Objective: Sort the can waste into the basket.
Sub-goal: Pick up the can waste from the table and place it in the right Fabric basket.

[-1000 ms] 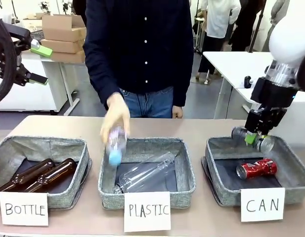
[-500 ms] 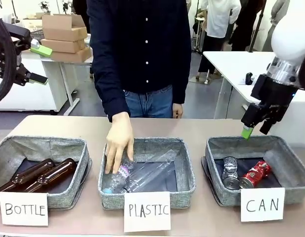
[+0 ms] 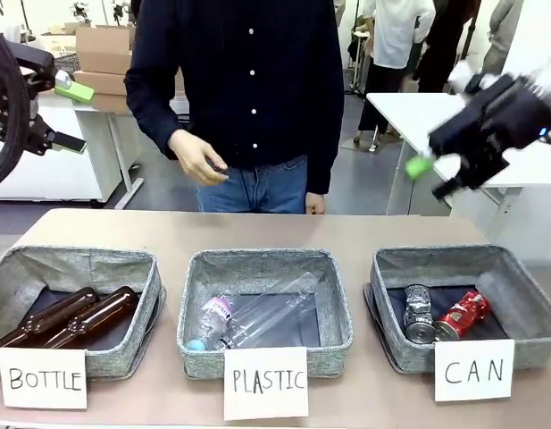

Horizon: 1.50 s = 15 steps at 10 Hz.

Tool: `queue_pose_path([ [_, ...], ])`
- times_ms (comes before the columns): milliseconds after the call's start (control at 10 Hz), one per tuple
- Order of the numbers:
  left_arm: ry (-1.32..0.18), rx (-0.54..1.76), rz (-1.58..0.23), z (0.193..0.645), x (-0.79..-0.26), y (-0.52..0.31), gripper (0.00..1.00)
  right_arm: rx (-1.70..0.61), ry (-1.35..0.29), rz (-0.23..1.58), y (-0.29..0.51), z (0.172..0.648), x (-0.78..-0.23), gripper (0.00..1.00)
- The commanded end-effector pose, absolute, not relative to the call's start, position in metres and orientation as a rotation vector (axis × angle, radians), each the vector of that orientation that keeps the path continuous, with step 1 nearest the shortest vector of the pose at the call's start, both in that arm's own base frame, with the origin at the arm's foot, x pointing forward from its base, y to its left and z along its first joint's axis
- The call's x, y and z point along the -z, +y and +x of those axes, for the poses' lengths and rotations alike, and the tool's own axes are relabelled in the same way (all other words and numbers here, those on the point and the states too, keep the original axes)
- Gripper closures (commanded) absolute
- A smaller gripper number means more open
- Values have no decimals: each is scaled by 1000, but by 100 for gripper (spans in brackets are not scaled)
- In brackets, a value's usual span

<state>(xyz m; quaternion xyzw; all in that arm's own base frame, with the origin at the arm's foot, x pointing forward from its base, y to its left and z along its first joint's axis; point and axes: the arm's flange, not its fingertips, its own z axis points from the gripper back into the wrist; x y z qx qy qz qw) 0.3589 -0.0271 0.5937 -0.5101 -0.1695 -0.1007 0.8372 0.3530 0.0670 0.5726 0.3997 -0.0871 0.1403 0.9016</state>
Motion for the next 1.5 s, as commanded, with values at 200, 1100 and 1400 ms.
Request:
queue_pose_path([
  [200, -344, 210, -1066, 357, -597, -26, 0, -285, -236, 984, 60, 344, -589, 0],
  [1100, -344, 210, -1066, 357, -597, -26, 0, -285, -236, 984, 60, 344, -589, 0],
  [1400, -344, 210, -1066, 357, -597, -26, 0, -285, -236, 984, 60, 344, -589, 0],
])
